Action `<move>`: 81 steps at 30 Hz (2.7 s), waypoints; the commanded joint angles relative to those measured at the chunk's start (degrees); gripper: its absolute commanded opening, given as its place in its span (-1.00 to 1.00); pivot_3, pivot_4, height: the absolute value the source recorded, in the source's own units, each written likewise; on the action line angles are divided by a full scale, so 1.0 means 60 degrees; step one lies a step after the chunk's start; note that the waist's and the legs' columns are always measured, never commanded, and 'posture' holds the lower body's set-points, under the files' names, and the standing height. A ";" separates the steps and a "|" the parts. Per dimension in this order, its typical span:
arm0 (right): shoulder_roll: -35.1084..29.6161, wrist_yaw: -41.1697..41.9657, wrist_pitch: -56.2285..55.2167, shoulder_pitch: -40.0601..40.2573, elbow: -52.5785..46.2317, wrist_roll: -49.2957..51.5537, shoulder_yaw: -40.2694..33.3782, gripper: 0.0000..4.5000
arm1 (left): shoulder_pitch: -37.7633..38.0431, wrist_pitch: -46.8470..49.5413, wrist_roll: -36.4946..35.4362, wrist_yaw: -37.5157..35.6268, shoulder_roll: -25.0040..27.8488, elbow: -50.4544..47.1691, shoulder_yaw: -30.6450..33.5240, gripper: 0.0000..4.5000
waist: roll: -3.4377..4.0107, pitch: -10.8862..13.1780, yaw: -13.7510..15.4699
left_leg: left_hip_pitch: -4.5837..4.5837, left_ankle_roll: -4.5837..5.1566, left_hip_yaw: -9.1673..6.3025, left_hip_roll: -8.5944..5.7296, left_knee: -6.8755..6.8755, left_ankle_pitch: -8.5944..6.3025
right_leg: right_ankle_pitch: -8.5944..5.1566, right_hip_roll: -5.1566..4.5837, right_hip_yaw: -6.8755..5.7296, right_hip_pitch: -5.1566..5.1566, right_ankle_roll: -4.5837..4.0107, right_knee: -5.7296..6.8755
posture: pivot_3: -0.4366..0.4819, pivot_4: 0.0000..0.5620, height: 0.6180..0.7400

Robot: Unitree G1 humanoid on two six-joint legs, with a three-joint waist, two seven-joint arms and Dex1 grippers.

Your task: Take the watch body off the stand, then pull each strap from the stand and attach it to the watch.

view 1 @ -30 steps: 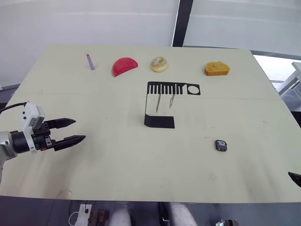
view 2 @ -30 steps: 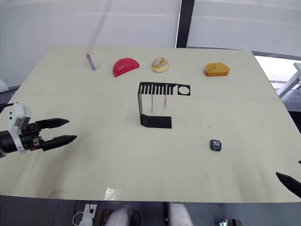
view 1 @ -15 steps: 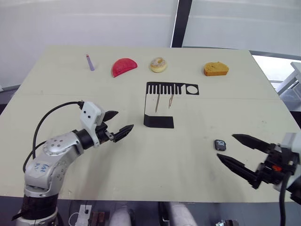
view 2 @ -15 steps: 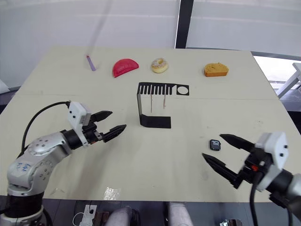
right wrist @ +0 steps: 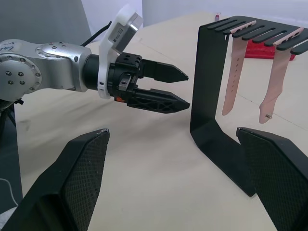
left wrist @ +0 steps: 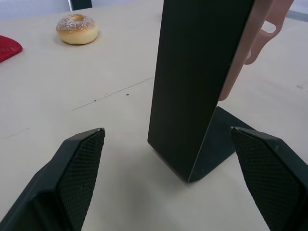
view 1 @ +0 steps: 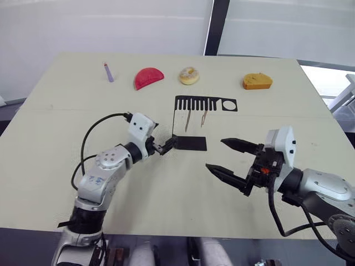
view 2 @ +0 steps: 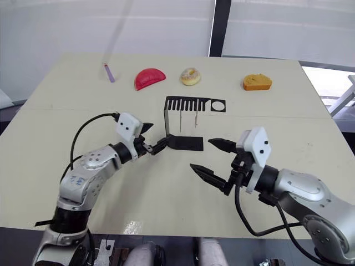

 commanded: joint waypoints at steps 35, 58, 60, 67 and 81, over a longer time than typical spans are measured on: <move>0.0728 -0.0375 -0.0035 -0.0428 -0.0097 -0.1122 0.0545 1.00 | -0.0551 -0.1364 0.1553 0.0891 -0.1348 0.0984 -0.0071 -0.01 | 0.0000 0.0000 -0.0011 | 0.0001 0.0000 0.0003 0.0010 0.0017 -0.0001 | -0.0001 0.0002 -0.0003 -0.0001 -0.0001 0.0017 | -0.05 -0.47 0.95; 0.0834 -0.0476 0.0070 -0.0422 -0.0157 -0.1305 0.0457 1.00 | -0.0571 -0.1702 0.1871 0.0942 -0.1732 0.0801 -0.0257 -0.99 | 0.0000 0.0000 -0.0011 | 0.0001 0.0000 0.0003 0.0010 0.0017 -0.0001 | -0.0001 0.0002 -0.0003 -0.0001 -0.0001 0.0017 | -0.05 -0.47 0.95; 0.0845 -0.0577 0.0115 -0.0409 -0.0233 -0.1325 0.0465 1.00 | -0.0517 -0.1697 0.1943 0.1032 -0.1798 0.0760 -0.0278 -0.99 | 0.0000 0.0000 -0.0010 | 0.0000 0.0001 0.0003 0.0010 0.0017 -0.0002 | -0.0001 0.0001 -0.0002 -0.0001 -0.0002 0.0016 | -0.05 -0.47 0.95; 0.1235 -0.1813 0.0638 -0.0614 -0.0692 -0.1608 0.0862 1.00 | -0.0512 -0.1620 0.2287 0.1784 -0.2330 0.0859 -0.0257 -0.99 | 0.0000 0.0000 -0.0014 | 0.0000 0.0001 0.0003 0.0010 0.0017 -0.0002 | -0.0001 0.0001 -0.0001 -0.0001 -0.0001 0.0017 | -0.05 -0.47 0.95; 0.4868 -0.7048 0.3292 -0.2019 -0.1186 -0.3133 0.2046 1.00 | -0.0813 -0.1614 0.2766 0.2520 -0.3162 0.1030 -0.0556 -0.99 | 0.0001 -0.0001 -0.0020 | -0.0022 0.0000 0.0005 0.0012 0.0020 -0.0002 | -0.0001 -0.0001 -0.0004 -0.0019 -0.0002 0.0015 | -0.05 -0.47 0.95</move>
